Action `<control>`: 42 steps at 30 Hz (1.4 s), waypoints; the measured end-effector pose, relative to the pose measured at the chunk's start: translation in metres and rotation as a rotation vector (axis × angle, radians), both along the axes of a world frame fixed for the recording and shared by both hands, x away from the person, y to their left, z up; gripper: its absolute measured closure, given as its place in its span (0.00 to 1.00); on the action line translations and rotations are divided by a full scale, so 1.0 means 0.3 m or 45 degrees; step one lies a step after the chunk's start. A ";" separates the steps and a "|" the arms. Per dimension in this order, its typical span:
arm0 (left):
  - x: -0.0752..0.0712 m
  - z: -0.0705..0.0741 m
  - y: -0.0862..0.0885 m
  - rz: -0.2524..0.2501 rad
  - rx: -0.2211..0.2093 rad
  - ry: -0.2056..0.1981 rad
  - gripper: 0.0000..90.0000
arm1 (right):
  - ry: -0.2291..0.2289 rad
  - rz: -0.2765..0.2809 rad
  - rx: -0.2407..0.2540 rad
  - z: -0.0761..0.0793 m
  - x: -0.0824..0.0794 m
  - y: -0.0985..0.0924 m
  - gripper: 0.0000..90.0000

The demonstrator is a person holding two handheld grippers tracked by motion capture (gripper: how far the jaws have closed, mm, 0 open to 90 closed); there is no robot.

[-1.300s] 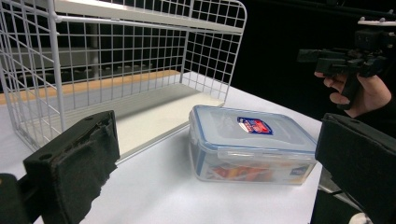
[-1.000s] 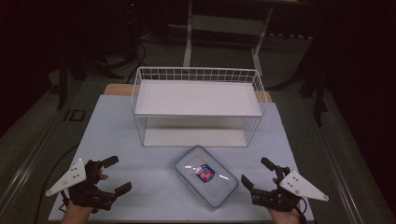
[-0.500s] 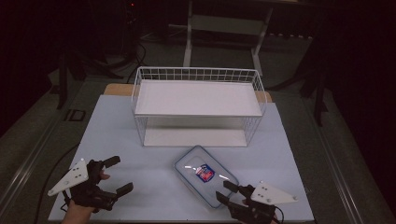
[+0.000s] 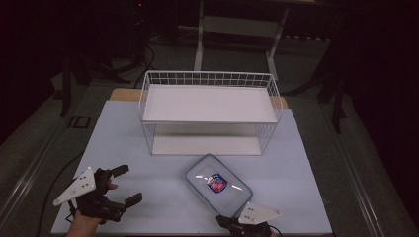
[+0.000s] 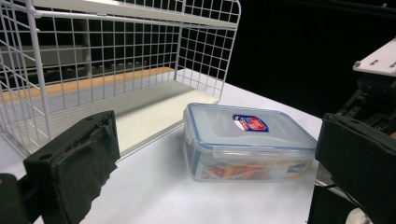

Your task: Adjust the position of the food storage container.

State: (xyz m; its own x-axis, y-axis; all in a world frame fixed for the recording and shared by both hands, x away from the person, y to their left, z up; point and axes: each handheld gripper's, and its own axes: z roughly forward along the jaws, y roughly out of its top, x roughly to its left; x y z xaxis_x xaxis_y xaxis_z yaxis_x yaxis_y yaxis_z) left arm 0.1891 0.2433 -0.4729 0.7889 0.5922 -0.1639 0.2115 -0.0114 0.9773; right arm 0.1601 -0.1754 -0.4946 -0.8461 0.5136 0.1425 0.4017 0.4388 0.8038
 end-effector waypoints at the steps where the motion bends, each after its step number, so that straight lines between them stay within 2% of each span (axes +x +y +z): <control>1: 0.000 -0.001 -0.001 -0.001 0.000 0.001 0.00 | 0.000 0.000 0.000 0.000 0.000 0.000 1.00; 3: 0.000 -0.002 -0.002 -0.002 0.003 0.001 0.00 | 0.050 0.010 -0.005 -0.012 0.015 -0.001 1.00; 5: 0.001 -0.003 -0.002 -0.002 0.004 0.002 0.00 | 0.033 0.014 -0.047 -0.015 0.011 0.006 1.00; 13: 0.002 -0.004 -0.002 -0.002 -0.002 0.002 0.00 | 0.046 -0.016 -0.052 -0.009 0.020 -0.029 1.00; 23: 0.003 -0.008 -0.012 -0.013 0.006 0.004 0.00 | 0.014 -0.175 -0.041 0.006 0.069 -0.158 1.00; 25: 0.003 -0.008 -0.014 -0.014 0.006 0.005 0.00 | 0.025 -0.181 -0.026 0.008 0.074 -0.173 1.00; 27: 0.003 -0.008 -0.016 -0.017 0.010 0.004 0.00 | 0.012 -0.176 -0.038 0.010 0.073 -0.173 1.00; 31: 0.002 -0.011 -0.018 -0.021 0.011 0.008 0.00 | 0.037 -0.150 -0.051 -0.001 0.075 -0.179 1.00; 32: 0.002 -0.011 -0.018 -0.022 0.010 0.009 0.00 | 0.050 -0.152 -0.038 -0.002 0.078 -0.184 1.00; 42: -0.001 -0.010 -0.026 -0.032 0.019 0.015 0.00 | 0.008 -0.244 -0.070 0.003 0.104 -0.227 1.00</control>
